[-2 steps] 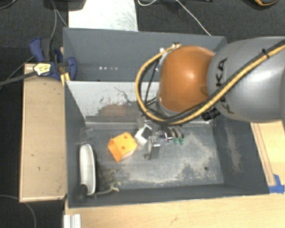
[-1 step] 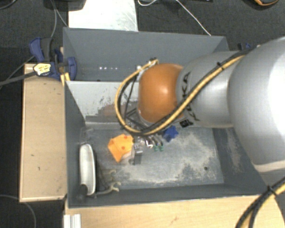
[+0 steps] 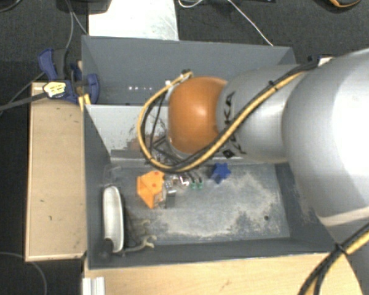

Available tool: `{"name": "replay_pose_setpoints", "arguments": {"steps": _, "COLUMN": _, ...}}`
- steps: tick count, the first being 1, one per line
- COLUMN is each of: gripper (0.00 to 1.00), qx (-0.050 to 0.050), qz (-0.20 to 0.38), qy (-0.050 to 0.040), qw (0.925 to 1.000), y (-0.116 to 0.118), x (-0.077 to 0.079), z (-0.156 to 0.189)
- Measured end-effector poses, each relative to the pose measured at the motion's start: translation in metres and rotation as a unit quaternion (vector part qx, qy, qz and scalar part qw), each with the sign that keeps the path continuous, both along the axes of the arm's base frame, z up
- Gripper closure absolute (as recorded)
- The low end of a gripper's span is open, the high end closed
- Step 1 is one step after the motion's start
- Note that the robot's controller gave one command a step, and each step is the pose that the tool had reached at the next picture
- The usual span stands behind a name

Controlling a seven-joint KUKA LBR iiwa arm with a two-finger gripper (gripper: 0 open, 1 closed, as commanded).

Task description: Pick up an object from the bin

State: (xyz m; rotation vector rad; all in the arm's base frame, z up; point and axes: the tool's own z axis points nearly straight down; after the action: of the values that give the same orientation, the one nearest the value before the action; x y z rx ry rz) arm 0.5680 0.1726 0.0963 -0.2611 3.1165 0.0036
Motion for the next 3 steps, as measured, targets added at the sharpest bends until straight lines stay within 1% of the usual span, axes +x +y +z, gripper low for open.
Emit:
{"name": "replay_pose_setpoints", "arguments": {"steps": 1, "gripper": 0.0, "qx": 0.0, "qz": 0.038, "qy": 0.0012, "qw": 0.9993, "y": 0.0015, "x": -0.0032, "z": -0.0174}}
{"name": "replay_pose_setpoints", "arguments": {"steps": 2, "gripper": 1.0, "qx": -0.004, "qz": 0.315, "qy": -0.0037, "qw": 0.9491, "y": -0.005, "x": 0.0002, "z": -0.0106}}
{"name": "replay_pose_setpoints", "arguments": {"steps": 3, "gripper": 1.0, "qx": -0.004, "qz": 0.314, "qy": -0.0033, "qw": 0.9496, "y": -0.0051, "x": 0.0001, "z": -0.0108}}
